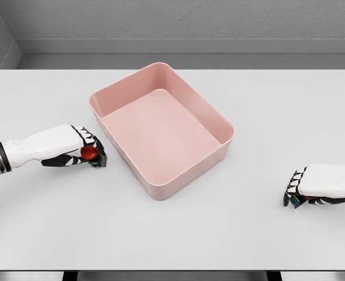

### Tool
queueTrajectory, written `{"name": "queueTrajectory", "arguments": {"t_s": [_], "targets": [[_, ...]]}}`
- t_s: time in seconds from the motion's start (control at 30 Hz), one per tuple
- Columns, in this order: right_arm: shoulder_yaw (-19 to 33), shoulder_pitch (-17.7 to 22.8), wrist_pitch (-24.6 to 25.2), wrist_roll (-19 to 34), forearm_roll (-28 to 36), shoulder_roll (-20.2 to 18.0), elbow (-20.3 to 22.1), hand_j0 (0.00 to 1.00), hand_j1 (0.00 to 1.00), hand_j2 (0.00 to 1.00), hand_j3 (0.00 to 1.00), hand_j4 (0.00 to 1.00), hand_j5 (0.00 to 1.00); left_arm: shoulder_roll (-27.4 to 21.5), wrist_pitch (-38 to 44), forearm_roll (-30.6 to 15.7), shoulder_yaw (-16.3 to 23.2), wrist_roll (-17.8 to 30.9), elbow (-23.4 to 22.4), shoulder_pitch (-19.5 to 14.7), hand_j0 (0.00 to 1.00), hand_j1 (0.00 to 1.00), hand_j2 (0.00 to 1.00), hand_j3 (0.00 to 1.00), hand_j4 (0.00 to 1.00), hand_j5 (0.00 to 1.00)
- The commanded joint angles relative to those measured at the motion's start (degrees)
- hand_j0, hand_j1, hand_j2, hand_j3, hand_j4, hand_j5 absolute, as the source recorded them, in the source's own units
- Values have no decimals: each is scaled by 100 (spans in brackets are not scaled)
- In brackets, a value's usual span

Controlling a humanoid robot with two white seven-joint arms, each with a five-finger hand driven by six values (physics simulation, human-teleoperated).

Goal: Put the industrial switch in the basket with both arms

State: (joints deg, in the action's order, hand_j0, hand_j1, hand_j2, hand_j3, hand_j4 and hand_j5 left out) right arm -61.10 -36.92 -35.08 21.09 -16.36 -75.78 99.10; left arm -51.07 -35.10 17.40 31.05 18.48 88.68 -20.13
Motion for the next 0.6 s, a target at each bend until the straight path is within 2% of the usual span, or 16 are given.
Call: {"name": "queueTrajectory", "arguments": {"t_s": [0.0,0.2,0.43,0.57], "targets": [[1,1,8,1,27,-7,4,54,54,54,54,54,54,-17,10,-52,-3,-2,96,0,60,60,60,60,60,60],[10,1,8,80,27,2,4,49,49,49,49,49,49,-184,10,-123,-20,-2,237,0,61,61,61,61,61,61],[72,-25,8,80,80,20,4,49,49,49,49,49,49,-421,10,-307,-29,-2,369,0,61,61,61,61,61,61],[309,-34,8,88,97,11,4,49,49,49,49,49,49,-527,10,-465,-47,-2,422,-26,62,62,62,62,62,62]]}}
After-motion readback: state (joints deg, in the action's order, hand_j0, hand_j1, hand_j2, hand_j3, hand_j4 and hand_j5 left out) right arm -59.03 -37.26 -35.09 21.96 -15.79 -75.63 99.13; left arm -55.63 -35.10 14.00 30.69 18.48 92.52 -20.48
